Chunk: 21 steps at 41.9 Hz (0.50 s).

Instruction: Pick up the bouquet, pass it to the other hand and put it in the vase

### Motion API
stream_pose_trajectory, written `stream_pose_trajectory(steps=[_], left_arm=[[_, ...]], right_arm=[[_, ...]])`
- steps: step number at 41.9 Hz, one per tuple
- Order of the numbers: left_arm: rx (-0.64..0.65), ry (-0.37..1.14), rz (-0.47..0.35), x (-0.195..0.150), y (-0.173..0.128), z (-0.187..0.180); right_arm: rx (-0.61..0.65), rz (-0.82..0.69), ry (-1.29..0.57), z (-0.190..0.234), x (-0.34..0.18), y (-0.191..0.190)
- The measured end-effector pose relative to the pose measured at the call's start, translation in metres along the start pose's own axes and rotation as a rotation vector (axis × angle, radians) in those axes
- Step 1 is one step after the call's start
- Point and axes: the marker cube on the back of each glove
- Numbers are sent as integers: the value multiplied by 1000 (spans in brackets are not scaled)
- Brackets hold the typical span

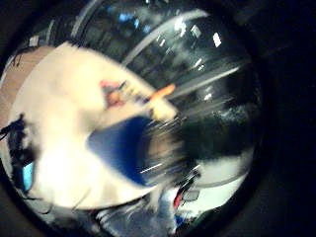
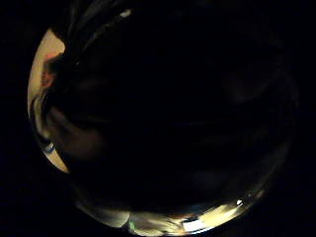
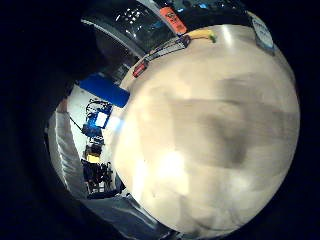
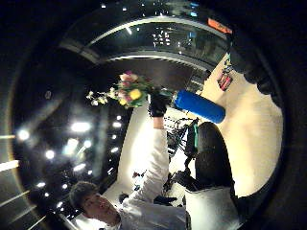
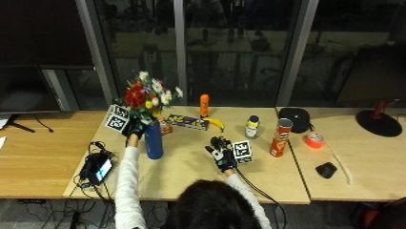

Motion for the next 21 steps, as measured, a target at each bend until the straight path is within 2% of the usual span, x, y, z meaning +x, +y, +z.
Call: stream_pose_trajectory(steps=[4,6,8,11,15,18,21], left_arm=[[-135,-160,-124,-34,45,-3],[-122,-192,-167,-48,62,-6],[-48,-225,-164,-71,61,-7],[58,-254,-83,-92,55,-6],[35,-140,71,-75,73,0],[46,-115,143,-72,75,3],[34,-95,171,-70,77,6]], right_arm=[[21,-35,-47,4,2,-3],[0,-11,-63,6,3,1],[-6,-31,-54,7,8,2],[-2,-61,-37,9,12,3],[-21,-67,-26,10,11,5],[-17,-107,-20,12,14,1],[-50,-56,-28,14,13,4]])
